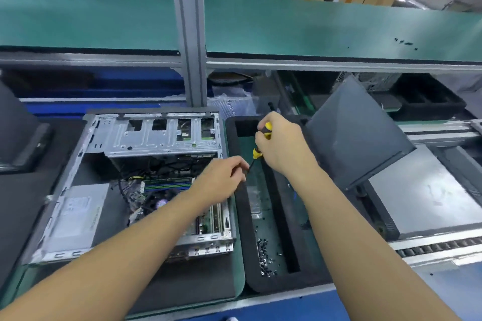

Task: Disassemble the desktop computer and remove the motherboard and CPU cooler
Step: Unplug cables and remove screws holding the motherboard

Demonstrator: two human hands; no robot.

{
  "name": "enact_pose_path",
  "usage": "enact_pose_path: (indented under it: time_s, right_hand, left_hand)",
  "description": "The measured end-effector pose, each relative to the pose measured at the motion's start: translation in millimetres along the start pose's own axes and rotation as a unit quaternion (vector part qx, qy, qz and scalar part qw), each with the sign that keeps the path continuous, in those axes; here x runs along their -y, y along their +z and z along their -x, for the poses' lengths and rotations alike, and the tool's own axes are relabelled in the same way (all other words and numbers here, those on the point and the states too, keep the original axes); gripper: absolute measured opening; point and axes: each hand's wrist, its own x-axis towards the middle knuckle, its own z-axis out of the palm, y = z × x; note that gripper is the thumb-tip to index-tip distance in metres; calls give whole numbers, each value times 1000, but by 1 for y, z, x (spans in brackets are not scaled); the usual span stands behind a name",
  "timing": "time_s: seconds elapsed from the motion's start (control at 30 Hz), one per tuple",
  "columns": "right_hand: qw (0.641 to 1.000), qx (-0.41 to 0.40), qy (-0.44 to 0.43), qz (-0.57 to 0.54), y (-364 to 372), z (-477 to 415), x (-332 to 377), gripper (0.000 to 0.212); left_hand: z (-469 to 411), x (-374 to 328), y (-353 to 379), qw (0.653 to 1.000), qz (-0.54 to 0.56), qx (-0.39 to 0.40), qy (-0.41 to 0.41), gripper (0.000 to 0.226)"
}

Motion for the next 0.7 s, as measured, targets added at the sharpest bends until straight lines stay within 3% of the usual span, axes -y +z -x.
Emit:
enact_pose_path:
  time_s: [0.27,0.53,0.7]
  right_hand:
    - [999,9,-47,-21,57,-20,67,9]
    - [996,21,55,-62,93,-35,90,23]
    - [986,43,116,-109,105,-27,70,7]
  left_hand:
    - [37,79,-69,996,9,-62,-68,18]
    - [49,137,-133,992,21,-83,-96,21]
    - [40,136,-127,997,36,-36,-52,21]
